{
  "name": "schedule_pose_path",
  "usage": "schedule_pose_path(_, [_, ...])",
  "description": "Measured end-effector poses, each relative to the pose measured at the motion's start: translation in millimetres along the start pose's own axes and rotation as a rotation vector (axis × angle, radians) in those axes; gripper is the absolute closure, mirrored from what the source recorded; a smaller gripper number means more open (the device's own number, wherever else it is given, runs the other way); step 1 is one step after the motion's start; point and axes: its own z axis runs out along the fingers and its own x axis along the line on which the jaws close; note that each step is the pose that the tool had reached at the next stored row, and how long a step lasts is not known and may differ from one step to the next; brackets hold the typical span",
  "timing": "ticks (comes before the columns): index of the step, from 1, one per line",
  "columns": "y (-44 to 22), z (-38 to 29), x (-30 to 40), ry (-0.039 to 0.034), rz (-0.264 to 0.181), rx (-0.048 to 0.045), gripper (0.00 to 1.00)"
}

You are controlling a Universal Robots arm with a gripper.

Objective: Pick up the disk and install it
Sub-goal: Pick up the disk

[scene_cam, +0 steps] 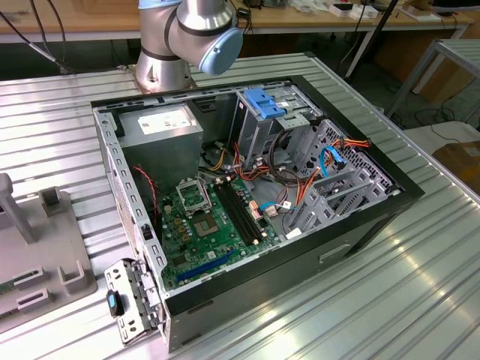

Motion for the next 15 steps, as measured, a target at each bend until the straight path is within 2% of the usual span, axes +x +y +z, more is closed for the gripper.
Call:
schedule_pose_path(3, [0.1, 1.6, 0.0, 0.0002, 0.000, 0.0029, 0.34])
schedule_pose_path(9, [0.1, 1.8, 0.0, 0.0002, 0.000, 0.0032, 0.34])
schedule_pose_path(10, [0.2, 1.5, 0.1, 0.0002, 0.000, 0.0033, 0.34])
schedule_pose_path(12, [0.2, -3.2, 0.1, 0.0002, 0.000, 0.0032, 0.34])
schedule_pose_path(15, [0.2, -3.3, 0.1, 0.0001, 0.000, 0.0033, 0.34])
